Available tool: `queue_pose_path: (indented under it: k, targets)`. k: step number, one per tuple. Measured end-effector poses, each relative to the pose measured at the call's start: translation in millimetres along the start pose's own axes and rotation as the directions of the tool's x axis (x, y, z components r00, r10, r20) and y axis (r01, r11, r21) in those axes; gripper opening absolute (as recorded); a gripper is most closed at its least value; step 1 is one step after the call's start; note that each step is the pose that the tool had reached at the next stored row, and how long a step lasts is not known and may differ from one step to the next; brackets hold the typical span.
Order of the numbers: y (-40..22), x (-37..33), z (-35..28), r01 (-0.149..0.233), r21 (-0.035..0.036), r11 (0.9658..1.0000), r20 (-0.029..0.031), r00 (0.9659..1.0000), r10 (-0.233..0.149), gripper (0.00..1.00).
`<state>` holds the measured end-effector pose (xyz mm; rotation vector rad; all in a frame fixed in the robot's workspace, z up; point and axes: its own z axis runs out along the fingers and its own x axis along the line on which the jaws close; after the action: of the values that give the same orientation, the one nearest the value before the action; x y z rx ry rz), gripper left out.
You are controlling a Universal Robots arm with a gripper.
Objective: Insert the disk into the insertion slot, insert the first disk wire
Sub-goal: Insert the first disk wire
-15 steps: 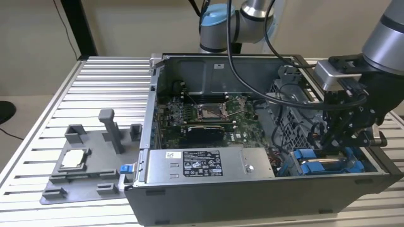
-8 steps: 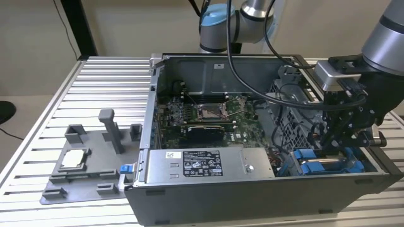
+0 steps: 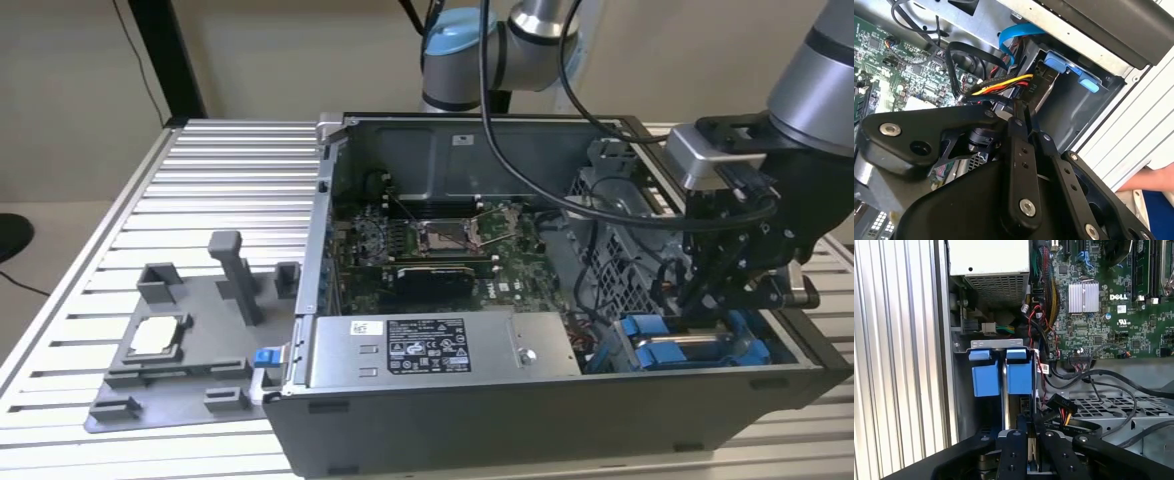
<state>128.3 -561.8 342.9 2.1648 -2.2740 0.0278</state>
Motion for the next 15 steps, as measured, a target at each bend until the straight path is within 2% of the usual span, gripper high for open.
queue_pose_path:
  k: [15]
  targets:
    - [0.1, -1.4, 2.2, 0.000, 0.0000, 1.0000, -0.0002, 1.0000, 0.000, 0.00]
